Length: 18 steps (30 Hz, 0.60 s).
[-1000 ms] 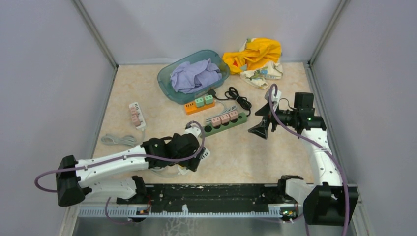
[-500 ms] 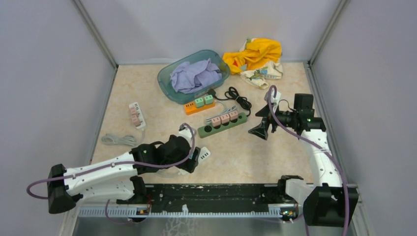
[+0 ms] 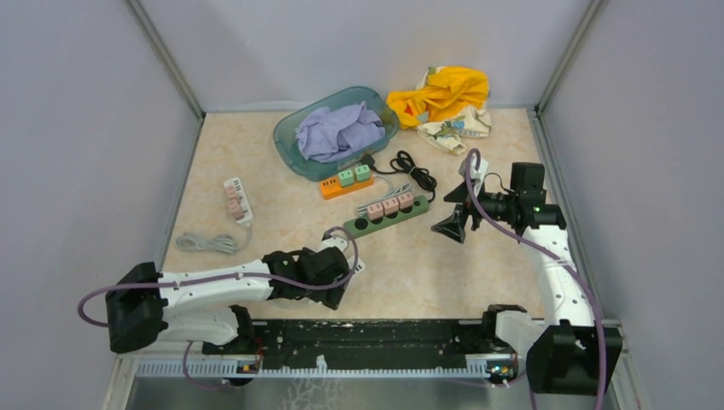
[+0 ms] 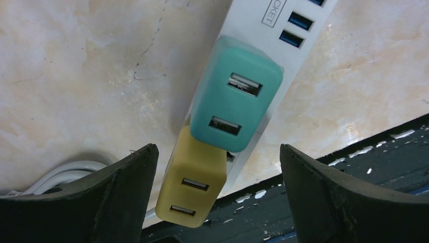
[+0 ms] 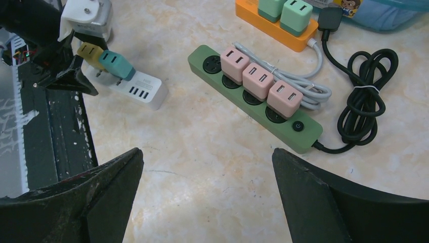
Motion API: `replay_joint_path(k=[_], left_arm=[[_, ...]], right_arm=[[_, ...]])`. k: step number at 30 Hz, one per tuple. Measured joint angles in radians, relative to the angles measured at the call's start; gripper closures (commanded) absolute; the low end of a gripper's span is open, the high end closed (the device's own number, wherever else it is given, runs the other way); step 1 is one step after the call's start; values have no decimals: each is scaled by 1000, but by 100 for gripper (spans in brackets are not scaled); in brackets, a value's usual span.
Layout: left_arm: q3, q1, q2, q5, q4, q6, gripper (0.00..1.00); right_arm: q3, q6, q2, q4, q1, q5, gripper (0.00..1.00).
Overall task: Pull the plug off the socket
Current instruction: Move the socket to the center of the board.
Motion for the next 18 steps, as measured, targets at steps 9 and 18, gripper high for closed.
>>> replay_joint_path(k=[9, 18], left_arm=[[-45, 0, 7, 10, 71, 21, 36], [-26, -5, 68, 24, 151, 109, 72]], right_arm=[[0, 0, 0, 0, 0, 0, 1], [0, 0, 0, -3, 0, -1, 1]])
